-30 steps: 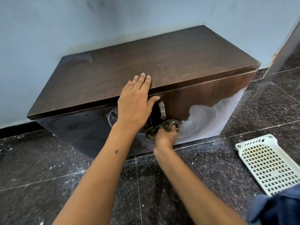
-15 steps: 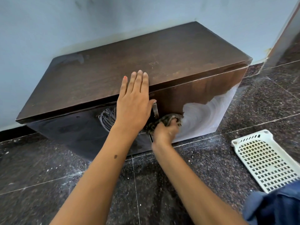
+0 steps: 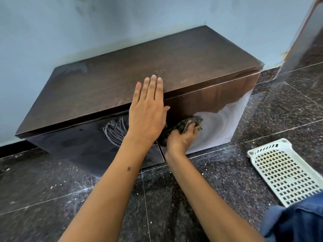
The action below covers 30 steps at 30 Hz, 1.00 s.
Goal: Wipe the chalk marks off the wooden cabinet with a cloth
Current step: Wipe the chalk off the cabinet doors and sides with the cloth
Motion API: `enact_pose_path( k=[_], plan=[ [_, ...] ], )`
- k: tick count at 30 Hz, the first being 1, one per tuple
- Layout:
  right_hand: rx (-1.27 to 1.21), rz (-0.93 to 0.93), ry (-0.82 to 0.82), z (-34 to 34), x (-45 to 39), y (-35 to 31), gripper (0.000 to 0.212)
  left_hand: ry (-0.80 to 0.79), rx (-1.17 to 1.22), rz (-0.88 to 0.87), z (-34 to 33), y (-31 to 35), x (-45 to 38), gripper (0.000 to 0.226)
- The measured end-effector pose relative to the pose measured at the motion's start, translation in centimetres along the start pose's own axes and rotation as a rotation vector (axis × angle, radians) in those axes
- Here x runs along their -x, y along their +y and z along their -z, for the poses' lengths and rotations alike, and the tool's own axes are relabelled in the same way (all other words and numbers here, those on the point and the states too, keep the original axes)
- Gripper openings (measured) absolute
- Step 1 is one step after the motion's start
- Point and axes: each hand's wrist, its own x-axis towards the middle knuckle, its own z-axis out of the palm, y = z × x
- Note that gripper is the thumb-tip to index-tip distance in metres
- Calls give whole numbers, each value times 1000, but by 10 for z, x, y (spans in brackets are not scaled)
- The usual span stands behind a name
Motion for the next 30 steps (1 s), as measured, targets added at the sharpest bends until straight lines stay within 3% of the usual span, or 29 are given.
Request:
enact_pose_path(
  k=[7, 11, 13, 17, 19, 21, 24, 26, 30],
  plan=[
    [117, 276, -38, 7, 13, 18, 72, -4, 71, 19, -4, 2, -3, 65],
    [29, 75, 48, 14, -13, 13, 63, -21, 47, -7, -4, 1, -2, 67],
    [34, 76, 75, 11, -18, 2, 58, -33, 33, -4, -4, 2, -2, 70],
    [162, 424, 42, 1, 5, -3, 63, -39, 0, 16, -5, 7, -4, 71],
    [168, 495, 40, 1, 6, 7, 68, -27, -22, 9, -5, 8, -6, 73],
    [145, 431, 53, 6, -6, 17, 69, -15, -40, -2, -4, 8, -8, 78],
    [23, 103, 149, 20, -40, 17, 64, -53, -27, -15, -4, 8, -11, 79],
    [-24, 18, 203, 26, -56, 10, 60, -75, -11, -11, -4, 10, -11, 76],
    [106, 393, 169, 8, -22, -3, 60, -54, 22, -4, -5, 16, -17, 72]
  ],
)
